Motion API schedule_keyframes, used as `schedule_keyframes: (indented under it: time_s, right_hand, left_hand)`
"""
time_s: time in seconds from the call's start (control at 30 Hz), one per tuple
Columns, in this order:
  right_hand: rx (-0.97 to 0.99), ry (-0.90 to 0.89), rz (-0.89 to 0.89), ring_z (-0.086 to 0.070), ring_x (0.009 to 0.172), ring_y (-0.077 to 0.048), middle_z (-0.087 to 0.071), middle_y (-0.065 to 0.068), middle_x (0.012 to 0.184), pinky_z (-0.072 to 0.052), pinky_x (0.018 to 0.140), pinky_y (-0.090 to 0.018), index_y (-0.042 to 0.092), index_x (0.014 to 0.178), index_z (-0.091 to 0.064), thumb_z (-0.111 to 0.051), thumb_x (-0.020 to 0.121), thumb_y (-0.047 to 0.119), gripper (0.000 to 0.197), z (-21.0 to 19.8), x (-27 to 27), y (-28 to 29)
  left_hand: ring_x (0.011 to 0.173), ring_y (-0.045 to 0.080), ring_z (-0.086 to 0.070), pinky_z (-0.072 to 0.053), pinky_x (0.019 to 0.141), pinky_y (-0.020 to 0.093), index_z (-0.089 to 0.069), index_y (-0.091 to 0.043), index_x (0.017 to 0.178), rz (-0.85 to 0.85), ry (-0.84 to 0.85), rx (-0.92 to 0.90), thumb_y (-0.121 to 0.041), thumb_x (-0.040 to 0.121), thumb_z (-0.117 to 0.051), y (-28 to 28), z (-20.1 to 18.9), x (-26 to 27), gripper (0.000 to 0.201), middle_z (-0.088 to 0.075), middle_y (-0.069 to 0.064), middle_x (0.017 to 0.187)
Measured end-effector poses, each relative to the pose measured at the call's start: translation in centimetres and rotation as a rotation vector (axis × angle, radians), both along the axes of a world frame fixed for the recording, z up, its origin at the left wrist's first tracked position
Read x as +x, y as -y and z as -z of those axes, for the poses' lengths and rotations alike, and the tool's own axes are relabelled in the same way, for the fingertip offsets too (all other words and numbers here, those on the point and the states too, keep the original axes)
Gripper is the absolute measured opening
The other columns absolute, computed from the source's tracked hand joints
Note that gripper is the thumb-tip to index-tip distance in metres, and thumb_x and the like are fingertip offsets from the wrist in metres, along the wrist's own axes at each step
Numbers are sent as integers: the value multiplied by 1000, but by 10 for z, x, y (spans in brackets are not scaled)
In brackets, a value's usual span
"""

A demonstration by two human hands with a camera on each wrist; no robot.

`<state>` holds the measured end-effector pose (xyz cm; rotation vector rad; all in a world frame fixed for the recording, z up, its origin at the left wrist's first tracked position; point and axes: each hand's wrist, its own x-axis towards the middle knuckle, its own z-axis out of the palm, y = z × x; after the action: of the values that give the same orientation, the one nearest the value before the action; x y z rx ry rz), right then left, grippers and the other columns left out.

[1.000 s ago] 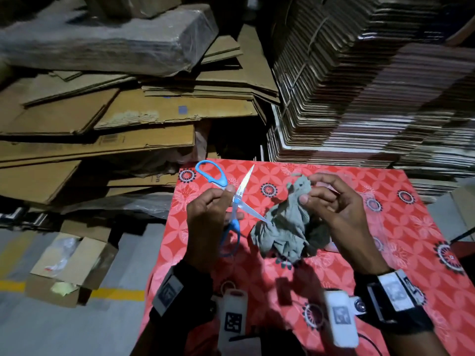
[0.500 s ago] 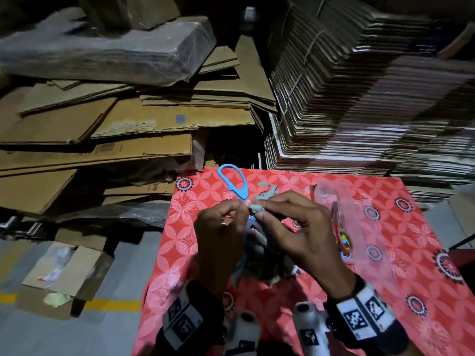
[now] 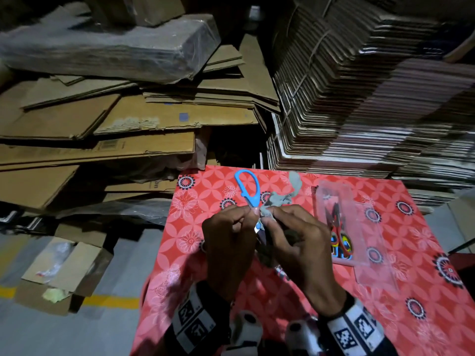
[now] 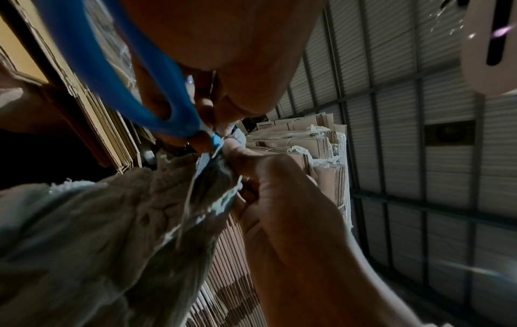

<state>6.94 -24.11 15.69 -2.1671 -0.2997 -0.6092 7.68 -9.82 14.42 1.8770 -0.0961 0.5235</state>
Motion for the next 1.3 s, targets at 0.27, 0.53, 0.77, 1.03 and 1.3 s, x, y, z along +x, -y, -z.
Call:
schedule_keyframes:
  time_s: [0.27, 0.53, 0.77, 1.03, 1.3]
  right_hand:
    - [36, 45, 72, -68, 80, -2, -73, 6, 90, -53, 76, -16, 13, 103, -83, -79, 89, 5, 17, 1, 8, 14]
    - [62, 76, 103, -66, 76, 0, -72, 8, 87, -51, 74, -13, 13, 101, -83, -80, 89, 8, 14, -5, 12, 22]
    - [32, -3, -38, -66, 81, 0, -70, 9, 86, -50, 72, -17, 20, 101, -83, -75, 90, 16, 14, 5, -10, 9]
    - [109, 49, 135, -67, 78, 4, -71, 12, 84, -52, 72, -16, 17, 101, -83, -82, 88, 8, 16, 6, 3, 15]
    - [151, -6, 56, -68, 75, -1, -73, 10, 83, -55, 69, -19, 18, 99, -83, -84, 86, 10, 16, 0, 5, 23]
  left_hand:
    - [51, 17, -49, -39, 55, 38, -49, -3, 52, 5, -14, 37, -26, 96, -59, 6, 2, 0, 50, -47, 3, 49]
    - [52, 20, -52, -40, 57, 45, -52, -9, 50, 23, 18, 56, -24, 101, -58, 7, 2, -1, 53, -49, 1, 47]
    - [57, 18, -55, -41, 59, 44, -56, -12, 54, 57, 22, 45, -20, 100, -56, 5, 3, -7, 48, -53, -1, 53]
    - [53, 18, -48, -38, 58, 41, -49, -9, 54, 29, 46, 55, -17, 100, -60, 10, 0, -10, 48, -45, 0, 52]
    - [53, 12, -39, -33, 54, 31, -39, -18, 56, 60, 77, 37, -14, 98, -61, 9, -3, -8, 47, -39, -3, 52]
